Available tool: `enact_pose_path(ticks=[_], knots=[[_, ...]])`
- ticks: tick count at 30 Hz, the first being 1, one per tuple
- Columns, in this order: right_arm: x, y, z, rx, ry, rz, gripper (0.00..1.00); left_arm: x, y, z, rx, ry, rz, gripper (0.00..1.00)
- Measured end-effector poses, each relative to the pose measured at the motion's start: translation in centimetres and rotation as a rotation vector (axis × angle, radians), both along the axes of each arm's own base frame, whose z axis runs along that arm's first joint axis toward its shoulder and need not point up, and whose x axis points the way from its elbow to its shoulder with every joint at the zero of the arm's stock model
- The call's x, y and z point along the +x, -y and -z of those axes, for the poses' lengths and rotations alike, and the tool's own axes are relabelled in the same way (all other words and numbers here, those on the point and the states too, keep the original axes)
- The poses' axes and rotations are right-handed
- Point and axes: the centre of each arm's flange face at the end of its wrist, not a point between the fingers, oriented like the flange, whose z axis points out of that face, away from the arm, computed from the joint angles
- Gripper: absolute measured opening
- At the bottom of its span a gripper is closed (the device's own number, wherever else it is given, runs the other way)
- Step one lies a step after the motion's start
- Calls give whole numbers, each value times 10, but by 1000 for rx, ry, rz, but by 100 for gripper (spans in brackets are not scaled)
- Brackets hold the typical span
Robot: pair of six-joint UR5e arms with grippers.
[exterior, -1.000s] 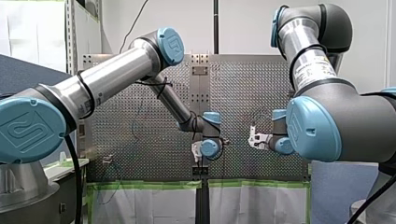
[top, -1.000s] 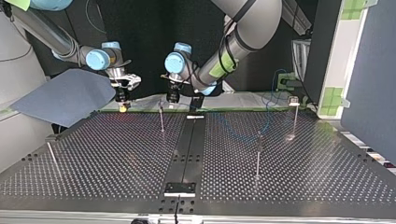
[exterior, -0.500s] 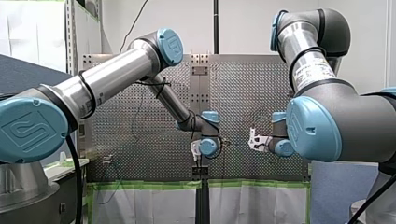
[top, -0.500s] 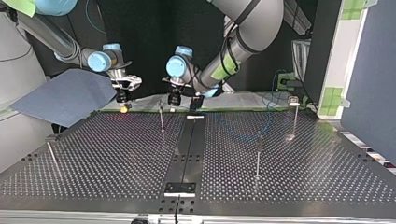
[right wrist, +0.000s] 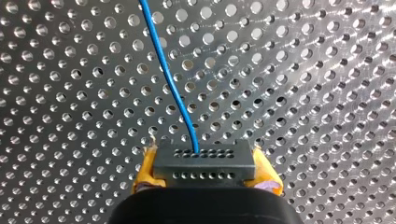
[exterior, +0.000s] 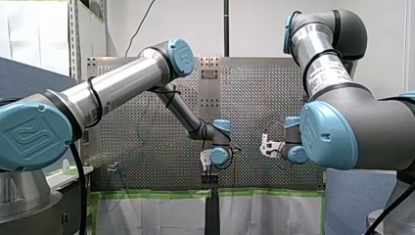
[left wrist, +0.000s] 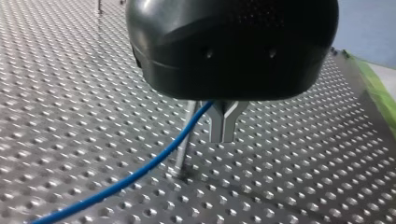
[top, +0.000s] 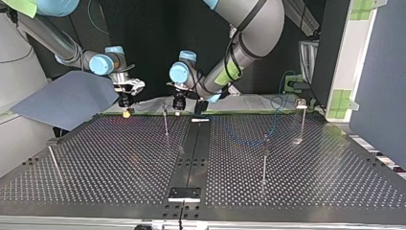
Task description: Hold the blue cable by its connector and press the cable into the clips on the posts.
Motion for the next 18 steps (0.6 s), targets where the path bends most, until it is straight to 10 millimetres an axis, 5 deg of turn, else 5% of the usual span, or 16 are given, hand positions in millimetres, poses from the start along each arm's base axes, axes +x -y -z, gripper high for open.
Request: enact_pose_path(ticks=[18], knots=[[2,18,-11,-32,17,4,0,40,2,-26,-1,10,-25,0]])
